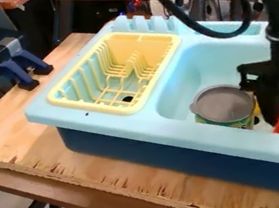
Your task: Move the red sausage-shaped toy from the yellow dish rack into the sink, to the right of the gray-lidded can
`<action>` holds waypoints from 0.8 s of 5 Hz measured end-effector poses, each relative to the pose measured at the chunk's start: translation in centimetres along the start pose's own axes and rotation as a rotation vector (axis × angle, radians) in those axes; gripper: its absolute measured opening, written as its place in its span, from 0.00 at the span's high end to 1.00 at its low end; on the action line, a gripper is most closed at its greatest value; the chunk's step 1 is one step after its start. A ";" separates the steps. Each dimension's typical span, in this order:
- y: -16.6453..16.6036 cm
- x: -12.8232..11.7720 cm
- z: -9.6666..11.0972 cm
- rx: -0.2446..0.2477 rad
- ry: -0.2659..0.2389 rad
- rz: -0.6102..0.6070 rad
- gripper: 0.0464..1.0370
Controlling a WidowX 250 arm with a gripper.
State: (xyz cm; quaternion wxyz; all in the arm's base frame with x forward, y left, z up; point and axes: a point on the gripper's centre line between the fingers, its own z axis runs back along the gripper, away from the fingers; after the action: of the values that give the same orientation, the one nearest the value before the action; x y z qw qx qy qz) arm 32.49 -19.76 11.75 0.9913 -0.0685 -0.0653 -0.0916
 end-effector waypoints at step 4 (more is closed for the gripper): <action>-1.0 1.8 11.1 0.149 -0.127 0.007 0.03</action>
State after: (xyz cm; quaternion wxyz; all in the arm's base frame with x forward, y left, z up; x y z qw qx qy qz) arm 32.80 -19.45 23.00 0.9878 -0.0003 -0.1344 -0.0787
